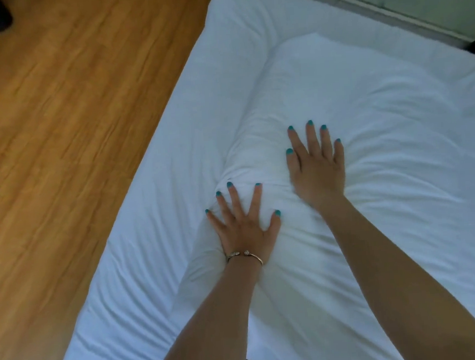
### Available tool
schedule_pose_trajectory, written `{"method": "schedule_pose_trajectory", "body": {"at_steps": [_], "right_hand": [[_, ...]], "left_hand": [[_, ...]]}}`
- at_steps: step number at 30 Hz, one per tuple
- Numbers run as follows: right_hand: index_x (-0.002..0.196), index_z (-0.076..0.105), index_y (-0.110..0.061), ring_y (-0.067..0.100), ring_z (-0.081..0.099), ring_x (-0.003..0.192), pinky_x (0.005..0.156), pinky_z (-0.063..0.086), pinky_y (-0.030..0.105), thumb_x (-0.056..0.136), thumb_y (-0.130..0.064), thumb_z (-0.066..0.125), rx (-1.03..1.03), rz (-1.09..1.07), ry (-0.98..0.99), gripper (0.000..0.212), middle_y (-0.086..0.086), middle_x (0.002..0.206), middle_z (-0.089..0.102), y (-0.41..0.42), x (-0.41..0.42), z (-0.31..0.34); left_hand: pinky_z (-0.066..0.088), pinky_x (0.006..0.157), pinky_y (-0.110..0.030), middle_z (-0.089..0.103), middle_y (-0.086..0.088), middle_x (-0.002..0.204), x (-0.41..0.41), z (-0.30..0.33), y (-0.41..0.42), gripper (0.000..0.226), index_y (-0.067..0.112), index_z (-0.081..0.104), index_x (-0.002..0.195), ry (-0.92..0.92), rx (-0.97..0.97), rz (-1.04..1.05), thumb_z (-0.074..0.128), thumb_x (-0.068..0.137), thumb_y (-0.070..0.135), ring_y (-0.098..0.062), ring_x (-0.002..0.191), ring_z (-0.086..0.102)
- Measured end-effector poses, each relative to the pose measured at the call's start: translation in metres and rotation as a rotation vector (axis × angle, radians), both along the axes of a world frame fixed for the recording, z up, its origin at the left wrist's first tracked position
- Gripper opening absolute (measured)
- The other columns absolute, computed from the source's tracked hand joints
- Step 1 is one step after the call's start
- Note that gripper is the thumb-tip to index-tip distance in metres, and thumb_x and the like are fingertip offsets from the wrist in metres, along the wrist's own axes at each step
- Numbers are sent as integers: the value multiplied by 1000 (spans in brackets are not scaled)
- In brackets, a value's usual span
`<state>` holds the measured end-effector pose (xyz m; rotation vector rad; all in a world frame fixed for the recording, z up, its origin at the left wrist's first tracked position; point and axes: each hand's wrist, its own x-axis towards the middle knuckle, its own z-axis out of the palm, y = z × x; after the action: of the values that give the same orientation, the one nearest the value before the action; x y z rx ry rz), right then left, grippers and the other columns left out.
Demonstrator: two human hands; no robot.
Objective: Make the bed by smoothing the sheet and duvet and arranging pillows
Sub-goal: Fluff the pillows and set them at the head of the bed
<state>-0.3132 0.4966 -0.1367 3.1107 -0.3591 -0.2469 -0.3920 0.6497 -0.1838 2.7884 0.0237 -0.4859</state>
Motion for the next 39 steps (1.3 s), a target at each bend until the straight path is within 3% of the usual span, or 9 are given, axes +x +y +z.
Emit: {"method": "schedule_pose_trajectory", "body": {"at_steps": [10, 15, 18, 21, 24, 28, 30, 34, 39], "right_hand": [[151, -5, -45, 17, -12, 149, 118, -9, 44, 100, -52, 11, 103, -50, 11, 54, -8, 162, -10, 22, -217, 5], [151, -6, -46, 15, -13, 148, 118, -6, 44, 101, -49, 12, 180, -31, -10, 53, -10, 162, -10, 24, -283, 20], [152, 7, -46, 16, 4, 150, 118, 7, 44, 100, -54, 21, 181, 32, 17, 54, -11, 162, 4, -3, -338, 20], [151, 14, -46, 17, 15, 148, 116, 17, 47, 98, -59, 14, 185, -67, 117, 54, -13, 162, 8, -51, -401, 12], [151, 5, -48, 13, 7, 149, 113, 23, 51, 93, -64, 0, 162, -234, 209, 60, -15, 162, 1, -85, -435, 10], [138, -35, -49, 20, -20, 147, 118, 12, 48, 68, -64, -37, 210, -294, 203, 72, -15, 149, -42, -95, -420, 20], [136, -36, -51, 29, -18, 147, 117, 10, 54, 76, -65, -22, 283, -412, 161, 63, -12, 150, -41, -89, -385, 27], [134, -31, -59, 26, -22, 146, 113, 0, 65, 94, -62, 6, 317, -428, 15, 54, -15, 156, -29, -93, -284, 29], [138, -21, -62, 21, -25, 145, 108, -8, 68, 89, -74, 9, 238, -234, 9, 58, -19, 155, -29, -109, -179, 23]], "left_hand": [[-7, 109, -68, -28, -12, 157, -37, 48, -2, 71, 45, -30, 142, 34, 120, -69, 5, 87, 73, -38, 144, -21], [-16, 100, -76, -34, -7, 154, -120, 83, -4, 73, 45, -35, 138, 4, 240, -118, -2, 82, 78, -35, 142, -29], [-3, 102, -77, -37, 0, 153, -167, 73, 22, 79, 50, -36, 135, -21, 232, -93, 0, 76, 87, -28, 141, -33], [11, 103, -75, -34, 1, 155, -171, 59, 31, 79, 50, -36, 136, -32, 229, -50, -2, 74, 87, -29, 142, -31], [13, 105, -73, -33, -1, 155, -168, 61, 24, 78, 51, -36, 136, -38, 242, -60, -4, 74, 86, -29, 142, -30], [4, 108, -71, -22, -9, 159, -147, 76, 12, 82, 51, -34, 136, -41, 221, 58, -3, 71, 89, -35, 146, -18], [0, 109, -70, -18, -12, 159, -118, 89, -1, 81, 51, -31, 138, -90, 164, 66, 1, 73, 88, -37, 146, -15], [-5, 106, -73, -27, 0, 158, -65, 92, -45, 73, 57, -21, 140, -238, 146, -359, 7, 79, 84, -29, 144, -26], [-5, 103, -75, -38, 2, 153, -17, 71, -61, 84, 60, -29, 134, -106, 159, -280, 2, 65, 95, -24, 142, -32]]}}
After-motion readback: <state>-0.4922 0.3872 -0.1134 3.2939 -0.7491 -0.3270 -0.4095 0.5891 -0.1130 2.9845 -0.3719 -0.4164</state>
